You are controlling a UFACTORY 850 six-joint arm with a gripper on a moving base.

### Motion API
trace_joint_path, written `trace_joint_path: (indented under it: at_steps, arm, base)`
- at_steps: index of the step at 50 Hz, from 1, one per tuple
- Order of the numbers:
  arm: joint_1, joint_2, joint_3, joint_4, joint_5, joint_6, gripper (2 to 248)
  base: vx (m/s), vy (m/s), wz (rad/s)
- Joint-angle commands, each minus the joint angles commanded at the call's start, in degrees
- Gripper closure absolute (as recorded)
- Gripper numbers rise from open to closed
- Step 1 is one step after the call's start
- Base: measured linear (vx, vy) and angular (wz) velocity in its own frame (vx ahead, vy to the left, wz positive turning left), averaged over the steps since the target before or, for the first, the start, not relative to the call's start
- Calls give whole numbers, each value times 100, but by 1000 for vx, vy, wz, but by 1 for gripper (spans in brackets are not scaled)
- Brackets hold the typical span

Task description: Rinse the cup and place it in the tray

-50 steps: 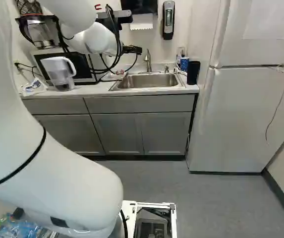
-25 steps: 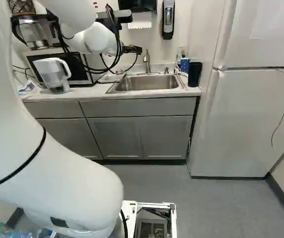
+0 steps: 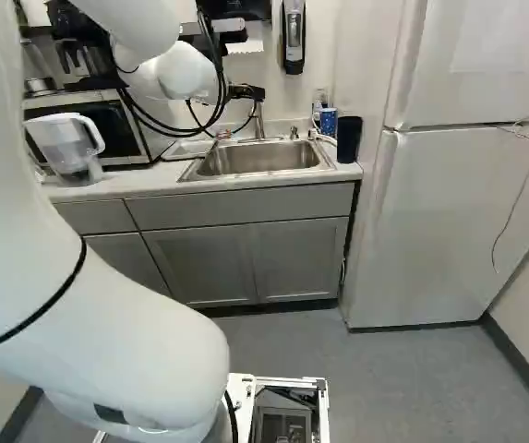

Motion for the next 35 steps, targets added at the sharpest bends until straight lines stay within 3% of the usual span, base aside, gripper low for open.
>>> trace_joint_path:
  at_steps: [23, 35]
  arm:
    - [0, 0, 0, 0, 0, 0, 3]
    - [0, 0, 0, 0, 0, 0, 3]
  base:
    - [103, 16, -193]
    - [106, 40, -32]
